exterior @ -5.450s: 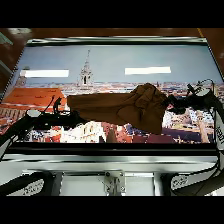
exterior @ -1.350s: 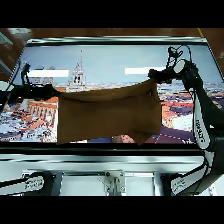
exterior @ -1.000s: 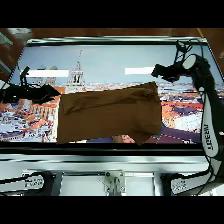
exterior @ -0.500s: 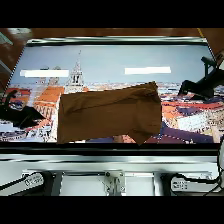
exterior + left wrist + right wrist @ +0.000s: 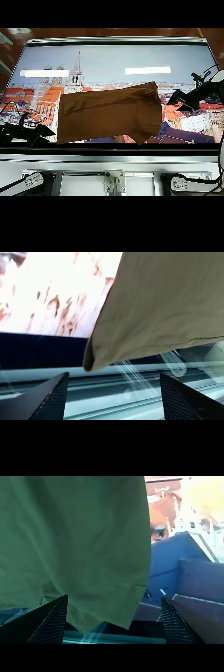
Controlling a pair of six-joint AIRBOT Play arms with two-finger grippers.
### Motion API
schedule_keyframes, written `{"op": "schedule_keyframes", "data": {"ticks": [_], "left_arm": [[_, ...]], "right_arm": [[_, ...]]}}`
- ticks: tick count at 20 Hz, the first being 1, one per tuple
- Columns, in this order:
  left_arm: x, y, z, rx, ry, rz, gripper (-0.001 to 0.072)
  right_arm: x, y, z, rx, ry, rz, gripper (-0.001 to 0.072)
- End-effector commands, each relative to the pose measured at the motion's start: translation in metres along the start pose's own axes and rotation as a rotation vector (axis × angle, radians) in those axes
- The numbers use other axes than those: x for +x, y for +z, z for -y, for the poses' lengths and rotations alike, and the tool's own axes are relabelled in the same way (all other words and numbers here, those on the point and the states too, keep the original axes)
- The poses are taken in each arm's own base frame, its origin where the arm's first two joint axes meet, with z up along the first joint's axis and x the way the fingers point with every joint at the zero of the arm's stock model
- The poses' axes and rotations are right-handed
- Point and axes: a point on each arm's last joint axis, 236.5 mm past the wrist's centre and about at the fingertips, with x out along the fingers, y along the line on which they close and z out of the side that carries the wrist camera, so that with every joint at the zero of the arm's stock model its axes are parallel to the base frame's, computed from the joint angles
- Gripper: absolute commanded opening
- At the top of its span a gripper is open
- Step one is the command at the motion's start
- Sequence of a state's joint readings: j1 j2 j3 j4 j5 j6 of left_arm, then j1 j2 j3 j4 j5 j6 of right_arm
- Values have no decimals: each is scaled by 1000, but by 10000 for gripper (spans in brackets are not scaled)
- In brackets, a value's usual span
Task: Fold the shirts.
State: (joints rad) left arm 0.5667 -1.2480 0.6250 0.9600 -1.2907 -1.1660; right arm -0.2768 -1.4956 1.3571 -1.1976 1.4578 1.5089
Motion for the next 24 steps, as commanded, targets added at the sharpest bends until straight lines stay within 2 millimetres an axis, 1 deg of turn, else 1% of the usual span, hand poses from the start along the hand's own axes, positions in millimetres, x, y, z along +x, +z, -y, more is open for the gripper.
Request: {"op": "schedule_keyframes", "data": {"ticks": [1, 4, 6, 8, 11, 12, 13, 15, 17, 22, 24], "left_arm": [[23, 4, 18, -9, -52, 1, 671], [41, -6, 23, 29, -34, -68, 669], [40, -4, 23, 42, -25, -69, 666], [28, 0, 21, 51, -20, -66, 666], [0, 9, 18, 26, -46, -41, 665], [-4, 9, 16, 10, -54, -38, 666], [-3, 4, 11, 2, -47, -56, 666], [6, -8, 0, 5, -9, -97, 665], [18, -11, -1, -3, -5, -92, 666], [38, -3, 5, 20, 36, -51, 666], [48, -4, 9, 21, 43, -68, 667]], "right_arm": [[5, 0, 7, -6, -21, 4, 686], [5, -1, 7, -9, -20, 1, 686], [5, -4, 6, -12, -18, -14, 686], [5, -10, 6, -29, -17, -38, 685], [5, -10, 6, -36, -17, -40, 686], [5, -9, 6, -36, -17, -34, 686], [5, -8, 6, -35, -17, -29, 686], [5, -6, 6, -35, -18, -23, 685], [5, -6, 6, -35, -18, -20, 686], [5, -4, 6, -35, -18, -12, 686], [5, -2, 7, -35, -19, -7, 686]]}}
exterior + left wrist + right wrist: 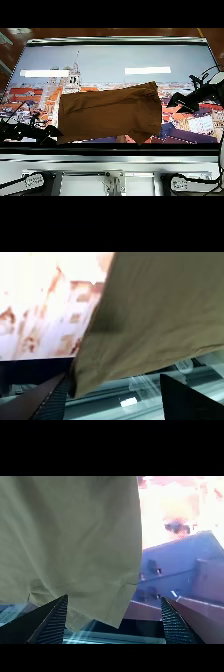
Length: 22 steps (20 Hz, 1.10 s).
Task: Fold the shirts.
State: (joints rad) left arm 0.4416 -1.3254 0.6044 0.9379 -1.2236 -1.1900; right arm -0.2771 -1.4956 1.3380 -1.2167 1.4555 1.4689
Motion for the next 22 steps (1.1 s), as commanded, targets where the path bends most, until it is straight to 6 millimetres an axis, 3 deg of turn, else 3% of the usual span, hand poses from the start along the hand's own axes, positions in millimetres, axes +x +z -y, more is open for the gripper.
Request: {"op": "schedule_keyframes", "data": {"ticks": [1, 4, 6, 9, 13, 14, 18, 22], "left_arm": [[18, 4, 5, 1, 21, -4, 667], [40, -5, 15, -7, -6, -72, 651], [48, -6, 23, -21, -31, -88, 216], [47, -6, 31, -14, -56, -87, 53], [39, -6, 37, 49, -64, -66, 45], [36, -5, 40, 66, -65, -52, 45], [22, -3, 51, 133, -69, -2, 45], [12, 0, 59, 163, -71, 40, 45]], "right_arm": [[0, 2, 0, 0, -1, 11, 686], [0, 2, 0, 0, -1, 10, 685], [0, 3, 2, 0, -6, 15, 686], [5, 4, 8, 4, -26, 22, 686], [37, -9, 17, 43, -18, -4, 675], [47, -14, 17, 57, -2, -21, 632], [93, -43, 6, 95, 120, -154, 634], [106, -50, 8, 91, 132, -194, 634]]}}
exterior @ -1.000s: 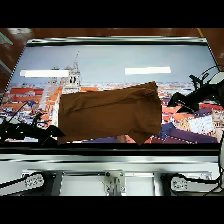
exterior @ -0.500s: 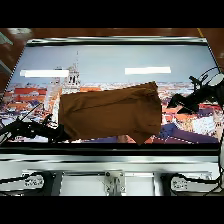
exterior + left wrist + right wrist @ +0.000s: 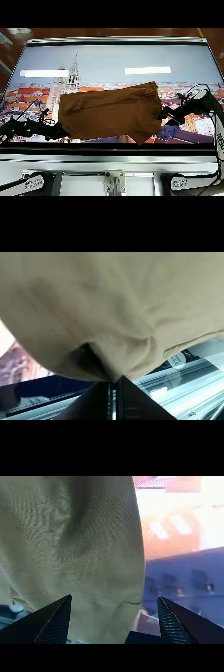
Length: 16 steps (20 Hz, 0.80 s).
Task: Fold the shirts.
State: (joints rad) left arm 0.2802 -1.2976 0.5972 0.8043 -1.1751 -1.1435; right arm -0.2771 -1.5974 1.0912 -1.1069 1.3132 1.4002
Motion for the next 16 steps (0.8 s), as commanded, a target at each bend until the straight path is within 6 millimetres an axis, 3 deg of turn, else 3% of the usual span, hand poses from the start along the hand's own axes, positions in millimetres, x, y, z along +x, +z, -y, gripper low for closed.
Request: {"op": "schedule_keyframes", "data": {"ticks": [1, 6, 7, 9, 10, 13, 15, 16], "left_arm": [[-8, 3, 9, 29, -8, 34, 45], [-16, 17, 24, 38, -47, 77, 45], [-19, 21, 26, 46, -47, 85, 45], [-24, 29, 30, 64, -45, 105, 44], [-28, 33, 33, 76, -44, 117, 44], [-60, 58, 58, 201, -36, 216, 42], [-104, 74, 97, 308, -36, 334, 43], [-134, 75, 128, 383, -58, 406, 43]], "right_arm": [[12, -7, 0, 2, 25, -37, 634], [36, -27, -5, 11, 10, -93, 632], [42, -28, -8, -5, 2, -95, 521], [42, -22, -14, -34, -10, -61, 184], [38, -18, -18, -34, -10, -35, 90], [-2, -1, -39, -119, -5, 96, 61], [-55, 13, -79, -261, 41, 258, 61], [-89, 17, -104, -334, 72, 358, 61]]}}
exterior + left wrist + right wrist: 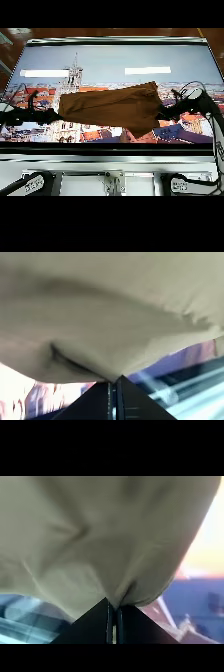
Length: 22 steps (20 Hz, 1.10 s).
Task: Fold the shirts.
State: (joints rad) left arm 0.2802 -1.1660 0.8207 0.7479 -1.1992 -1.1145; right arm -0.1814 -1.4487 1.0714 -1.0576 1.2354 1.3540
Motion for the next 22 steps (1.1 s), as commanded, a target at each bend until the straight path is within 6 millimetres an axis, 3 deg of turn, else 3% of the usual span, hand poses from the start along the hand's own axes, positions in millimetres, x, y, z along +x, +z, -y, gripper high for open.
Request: {"op": "schedule_keyframes", "data": {"ticks": [1, 3, 5, 7, 8, 10, 13, 15, 16, 19, 22], "left_arm": [[-76, 52, 81, 221, -41, 222, 43], [-150, 71, 149, 418, -22, 436, 43], [-238, 73, 218, 609, 34, 709, 43], [-327, 51, 282, 774, 109, 990, 42], [-362, 35, 304, 817, 140, 1100, 43], [-412, -1, 332, 855, 194, 1251, 43], [-449, -41, 345, 867, 266, 1372, 43], [-450, -56, 344, 860, 273, 1373, 43], [-441, -61, 340, 855, 277, 1328, 43], [-406, -68, 319, 842, 309, 1155, 43], [-401, -68, 306, 825, 352, 1113, 43]], "right_arm": [[-100, 42, -75, -232, 80, 325, 61], [-192, 52, -135, -363, 132, 590, 61], [-296, 38, -188, -488, 132, 879, 61], [-394, -2, -231, -597, 115, 1167, 61], [-436, -29, -248, -641, 106, 1299, 61], [-492, -84, -267, -716, 52, 1483, 61], [-537, -147, -269, -765, -74, 1642, 61], [-551, -178, -268, -765, -117, 1704, 61], [-553, -189, -266, -755, -122, 1712, 61], [-532, -202, -256, -754, -165, 1624, 61], [-494, -194, -228, -725, -256, 1438, 61]]}}
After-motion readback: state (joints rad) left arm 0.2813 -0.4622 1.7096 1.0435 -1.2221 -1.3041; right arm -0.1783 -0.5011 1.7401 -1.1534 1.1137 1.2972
